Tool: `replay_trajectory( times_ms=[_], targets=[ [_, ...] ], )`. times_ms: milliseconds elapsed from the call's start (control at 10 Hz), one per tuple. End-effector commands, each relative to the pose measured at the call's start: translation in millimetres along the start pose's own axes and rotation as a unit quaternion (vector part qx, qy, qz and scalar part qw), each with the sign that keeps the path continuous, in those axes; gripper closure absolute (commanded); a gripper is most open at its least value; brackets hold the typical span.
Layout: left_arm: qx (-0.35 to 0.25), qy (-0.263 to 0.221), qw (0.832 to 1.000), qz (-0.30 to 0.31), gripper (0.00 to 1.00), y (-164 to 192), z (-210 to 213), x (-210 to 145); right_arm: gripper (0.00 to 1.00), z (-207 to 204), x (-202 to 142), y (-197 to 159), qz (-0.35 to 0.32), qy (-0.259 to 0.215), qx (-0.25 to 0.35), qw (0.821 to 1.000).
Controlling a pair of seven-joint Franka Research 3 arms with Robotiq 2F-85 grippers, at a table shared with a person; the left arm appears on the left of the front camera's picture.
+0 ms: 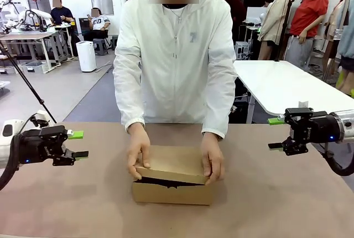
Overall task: Pack the items into the box.
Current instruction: Close the Mailer Box.
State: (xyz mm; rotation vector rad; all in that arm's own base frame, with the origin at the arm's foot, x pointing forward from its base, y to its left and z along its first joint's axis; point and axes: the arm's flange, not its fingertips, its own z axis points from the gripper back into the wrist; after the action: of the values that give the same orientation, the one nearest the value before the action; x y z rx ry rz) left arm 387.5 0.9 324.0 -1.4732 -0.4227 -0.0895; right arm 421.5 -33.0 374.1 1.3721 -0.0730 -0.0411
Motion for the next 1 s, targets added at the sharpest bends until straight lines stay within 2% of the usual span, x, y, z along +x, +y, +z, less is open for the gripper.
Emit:
replay_trajectory(
  times_ms=[0, 900],
  targets=[
    [-0.005, -0.005, 1.000, -0.008, 0.00, -0.2, 2.1, 0.9, 0.00, -0.7, 1.3, 0.7, 0.011, -0.005, -0.002, 1.000],
    [-0.005, -0.005, 1.000, -0.008, 0.00, -0.2, 2.1, 0.9, 0.00, -0.7, 1.3, 0.7, 0.011, -0.005, -0.002, 1.000]
  ],
)
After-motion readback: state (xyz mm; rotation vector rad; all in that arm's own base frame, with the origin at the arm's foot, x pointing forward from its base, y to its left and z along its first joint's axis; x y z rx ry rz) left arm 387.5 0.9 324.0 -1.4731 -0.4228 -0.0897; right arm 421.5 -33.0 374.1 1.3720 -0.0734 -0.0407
